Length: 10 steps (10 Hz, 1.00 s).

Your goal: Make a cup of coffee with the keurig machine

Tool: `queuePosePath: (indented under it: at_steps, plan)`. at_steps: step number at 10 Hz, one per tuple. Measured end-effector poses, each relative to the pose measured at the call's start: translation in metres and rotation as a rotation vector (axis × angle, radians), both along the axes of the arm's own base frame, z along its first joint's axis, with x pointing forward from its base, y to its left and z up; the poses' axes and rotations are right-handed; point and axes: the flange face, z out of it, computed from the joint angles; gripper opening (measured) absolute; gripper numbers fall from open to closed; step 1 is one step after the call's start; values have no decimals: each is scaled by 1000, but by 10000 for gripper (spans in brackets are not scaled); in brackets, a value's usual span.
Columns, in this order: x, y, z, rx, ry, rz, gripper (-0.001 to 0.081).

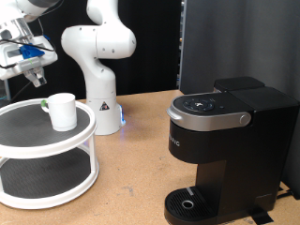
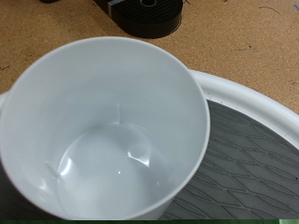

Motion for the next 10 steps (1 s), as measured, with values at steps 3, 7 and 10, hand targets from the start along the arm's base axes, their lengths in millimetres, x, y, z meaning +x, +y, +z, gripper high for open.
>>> queuePosePath:
  at_steps: [3, 7, 10]
  plan:
    - [5, -2, -7, -8, 2, 14, 4]
    - [7, -1, -17, -11, 19, 40, 128]
    - [8, -1, -22, -10, 27, 55, 320]
